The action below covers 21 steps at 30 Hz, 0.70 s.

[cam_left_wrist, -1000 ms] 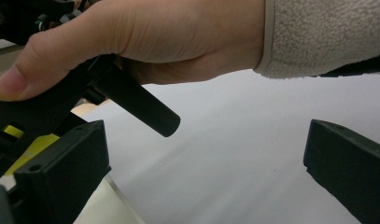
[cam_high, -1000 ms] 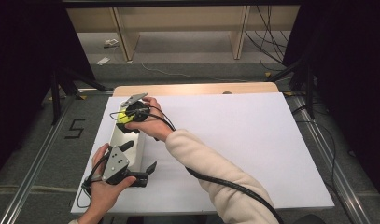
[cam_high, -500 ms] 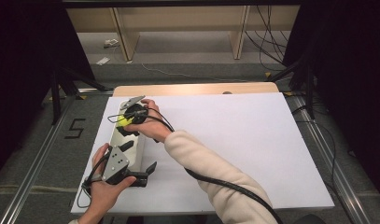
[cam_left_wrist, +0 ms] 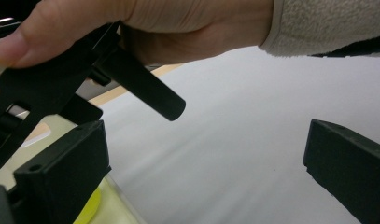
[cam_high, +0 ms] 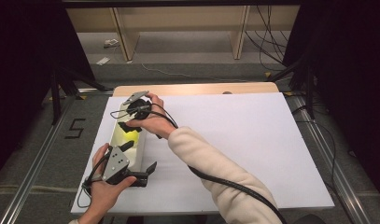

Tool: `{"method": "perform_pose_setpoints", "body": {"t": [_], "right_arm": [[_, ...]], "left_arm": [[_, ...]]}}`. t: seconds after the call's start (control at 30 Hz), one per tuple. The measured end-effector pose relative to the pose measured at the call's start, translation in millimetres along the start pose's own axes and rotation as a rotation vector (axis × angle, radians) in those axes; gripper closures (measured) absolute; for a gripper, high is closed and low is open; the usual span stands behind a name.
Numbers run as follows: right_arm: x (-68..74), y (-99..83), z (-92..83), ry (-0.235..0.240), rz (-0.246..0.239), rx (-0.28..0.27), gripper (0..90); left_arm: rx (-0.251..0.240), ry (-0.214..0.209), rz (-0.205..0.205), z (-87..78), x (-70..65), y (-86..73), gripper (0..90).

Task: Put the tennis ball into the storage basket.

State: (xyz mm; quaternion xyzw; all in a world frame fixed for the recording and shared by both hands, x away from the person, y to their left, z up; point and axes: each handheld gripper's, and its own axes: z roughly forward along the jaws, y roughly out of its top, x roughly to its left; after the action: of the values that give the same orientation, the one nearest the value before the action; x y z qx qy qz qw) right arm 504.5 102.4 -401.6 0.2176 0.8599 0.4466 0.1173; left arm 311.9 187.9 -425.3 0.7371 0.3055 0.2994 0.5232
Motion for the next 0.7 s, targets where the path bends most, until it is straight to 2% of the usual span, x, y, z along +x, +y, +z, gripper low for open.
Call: {"method": "perform_pose_setpoints", "body": {"t": [0.7], "right_arm": [[-19.3,-19.5,-43.0,-0.03,0.019,-0.026,16.7]], "left_arm": [[0.001,0.001,0.001,0.4,-0.2,0.0,0.0]]}}
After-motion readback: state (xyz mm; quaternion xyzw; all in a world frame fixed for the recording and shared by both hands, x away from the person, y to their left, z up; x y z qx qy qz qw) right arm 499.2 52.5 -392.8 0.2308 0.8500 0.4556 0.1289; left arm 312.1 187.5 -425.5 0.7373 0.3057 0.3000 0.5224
